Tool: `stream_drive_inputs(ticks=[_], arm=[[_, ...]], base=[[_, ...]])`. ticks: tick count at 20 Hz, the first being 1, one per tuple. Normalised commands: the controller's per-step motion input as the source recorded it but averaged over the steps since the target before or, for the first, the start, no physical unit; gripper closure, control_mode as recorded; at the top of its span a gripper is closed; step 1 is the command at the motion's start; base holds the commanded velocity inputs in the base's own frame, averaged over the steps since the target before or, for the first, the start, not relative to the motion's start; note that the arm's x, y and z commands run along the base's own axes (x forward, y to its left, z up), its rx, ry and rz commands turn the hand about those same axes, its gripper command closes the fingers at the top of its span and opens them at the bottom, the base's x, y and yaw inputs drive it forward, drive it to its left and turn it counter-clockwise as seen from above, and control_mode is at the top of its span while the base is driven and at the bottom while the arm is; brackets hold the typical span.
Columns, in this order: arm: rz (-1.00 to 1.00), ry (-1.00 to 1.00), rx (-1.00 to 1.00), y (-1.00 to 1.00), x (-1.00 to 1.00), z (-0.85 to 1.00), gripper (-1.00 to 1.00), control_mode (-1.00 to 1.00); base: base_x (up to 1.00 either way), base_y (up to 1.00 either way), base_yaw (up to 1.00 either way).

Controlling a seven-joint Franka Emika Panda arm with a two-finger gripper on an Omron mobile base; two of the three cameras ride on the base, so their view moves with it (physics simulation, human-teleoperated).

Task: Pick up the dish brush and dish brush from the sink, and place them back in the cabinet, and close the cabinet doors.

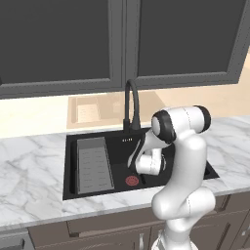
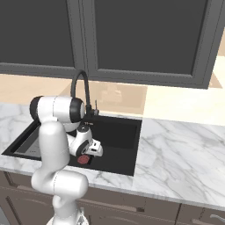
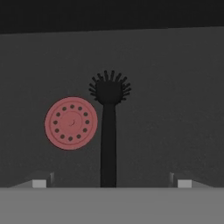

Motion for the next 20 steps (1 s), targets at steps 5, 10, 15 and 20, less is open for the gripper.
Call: stream_drive_inputs(ticks=[5, 10, 15, 20], arm=[[0.00, 0.00, 0.00, 0.01, 0.01, -0.06, -1.00, -1.00], [0.00, 0.00, 0.00, 0.01, 0.05, -0.06, -1.00, -1.00], [0.00, 0.00, 0.00, 0.00, 0.05, -0.06, -1.00, -1.00], [0.00, 0.00, 0.00, 0.03, 0.06, -0.15, -1.00, -1.00]], base=[[0.00, 0.00, 0.00], [0.00, 0.00, 0.00], [0.00, 0.00, 0.00], [0.00, 0.00, 0.00]])
